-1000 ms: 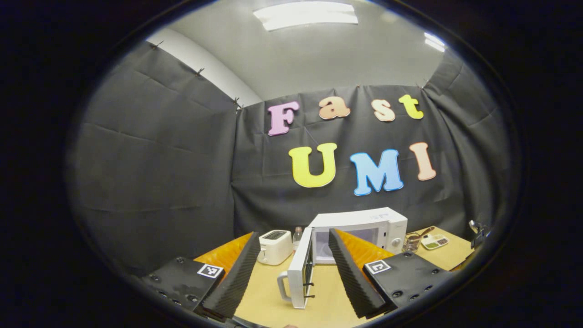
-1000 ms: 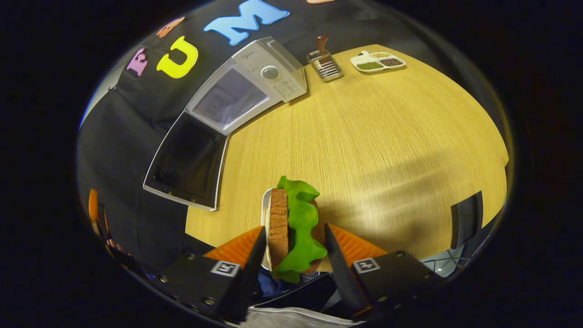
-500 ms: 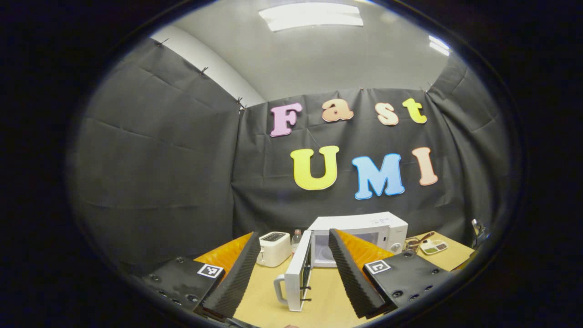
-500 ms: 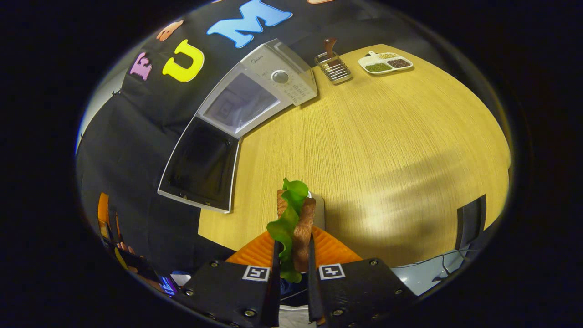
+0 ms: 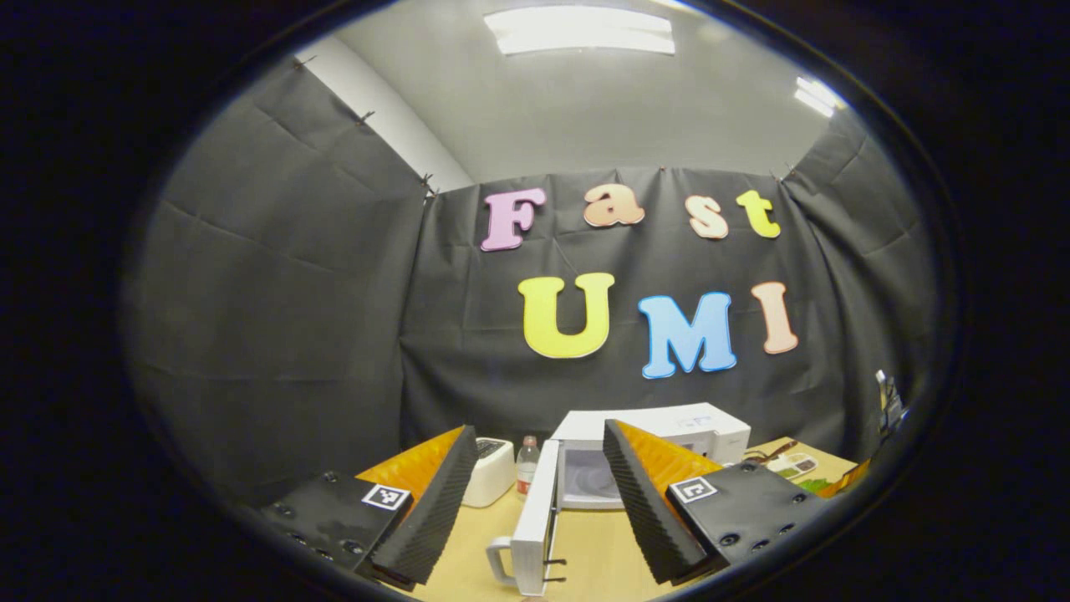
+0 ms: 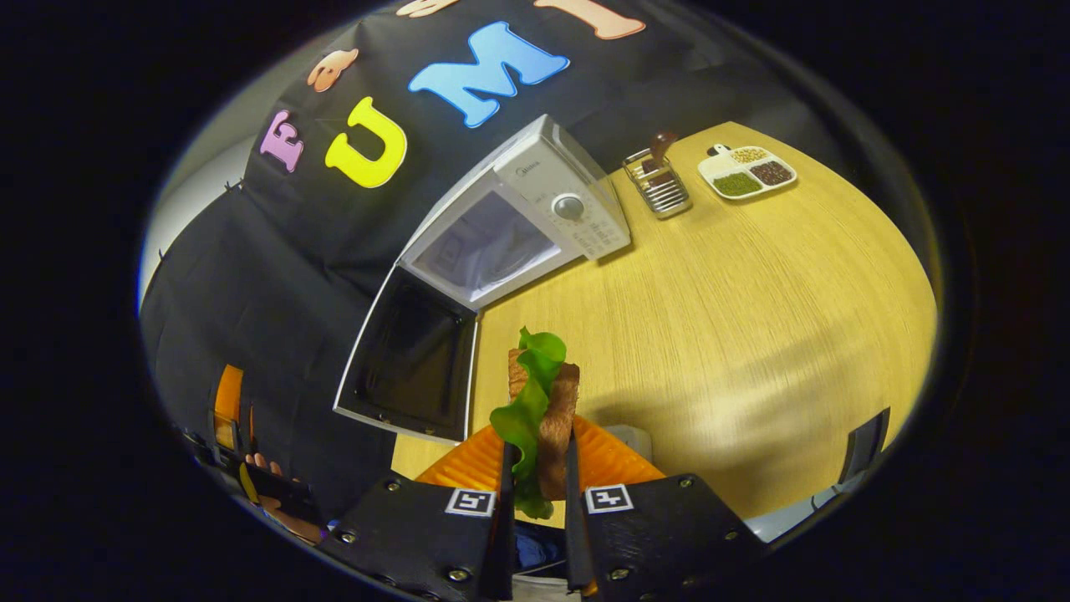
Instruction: Open the microwave oven with the left hand, put the food in, and close the microwave oven.
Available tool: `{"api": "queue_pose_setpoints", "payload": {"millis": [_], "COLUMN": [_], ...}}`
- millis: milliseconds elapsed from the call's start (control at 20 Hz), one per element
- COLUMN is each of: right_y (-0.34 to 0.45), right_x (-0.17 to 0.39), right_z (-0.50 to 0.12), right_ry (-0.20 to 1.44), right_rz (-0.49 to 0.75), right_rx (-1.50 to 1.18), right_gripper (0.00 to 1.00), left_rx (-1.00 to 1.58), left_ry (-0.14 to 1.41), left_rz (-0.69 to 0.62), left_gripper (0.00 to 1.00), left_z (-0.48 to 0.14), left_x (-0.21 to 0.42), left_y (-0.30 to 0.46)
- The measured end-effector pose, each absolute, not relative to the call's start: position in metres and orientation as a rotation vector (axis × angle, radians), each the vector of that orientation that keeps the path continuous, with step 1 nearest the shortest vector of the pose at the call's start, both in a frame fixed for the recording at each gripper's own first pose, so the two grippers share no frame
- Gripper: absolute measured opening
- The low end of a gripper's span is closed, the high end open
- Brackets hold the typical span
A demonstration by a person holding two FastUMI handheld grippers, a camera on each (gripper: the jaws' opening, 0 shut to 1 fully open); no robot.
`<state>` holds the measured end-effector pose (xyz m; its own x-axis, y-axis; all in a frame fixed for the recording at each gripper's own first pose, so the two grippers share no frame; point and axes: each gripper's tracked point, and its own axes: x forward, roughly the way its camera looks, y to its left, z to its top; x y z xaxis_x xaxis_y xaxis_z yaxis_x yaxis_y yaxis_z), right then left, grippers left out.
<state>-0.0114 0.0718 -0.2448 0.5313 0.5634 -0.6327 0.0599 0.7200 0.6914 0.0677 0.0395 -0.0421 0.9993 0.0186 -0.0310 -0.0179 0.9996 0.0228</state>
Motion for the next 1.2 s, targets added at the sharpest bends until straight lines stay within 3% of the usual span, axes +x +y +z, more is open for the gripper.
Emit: {"api": "queue_pose_setpoints", "payload": {"millis": [200, 250, 300, 400, 600, 1200], "right_y": [0.099, 0.106, 0.115, 0.13, 0.161, 0.216], "right_x": [0.02, 0.028, 0.036, 0.053, 0.089, 0.189], "right_z": [-0.237, -0.236, -0.235, -0.231, -0.235, -0.264], "right_ry": [0.927, 0.912, 0.898, 0.869, 0.819, 0.668], "right_rz": [0.335, 0.335, 0.337, 0.339, 0.33, 0.226], "right_rx": [0.73, 0.726, 0.723, 0.722, 0.722, 0.734], "right_gripper": [0.24, 0.24, 0.24, 0.24, 0.24, 0.24], "left_rx": [0.041, 0.043, 0.044, 0.044, 0.036, 0.046], "left_ry": [0.01, 0.01, 0.01, 0.015, 0.039, 0.083], "left_rz": [0.015, 0.018, 0.022, 0.036, 0.067, 0.106], "left_gripper": [0.97, 0.93, 1.0, 0.97, 1.0, 0.97], "left_z": [-0.038, -0.04, -0.041, -0.045, -0.057, -0.079], "left_x": [0.091, 0.096, 0.1, 0.11, 0.125, 0.172], "left_y": [0.06, 0.067, 0.074, 0.09, 0.121, 0.185]}}
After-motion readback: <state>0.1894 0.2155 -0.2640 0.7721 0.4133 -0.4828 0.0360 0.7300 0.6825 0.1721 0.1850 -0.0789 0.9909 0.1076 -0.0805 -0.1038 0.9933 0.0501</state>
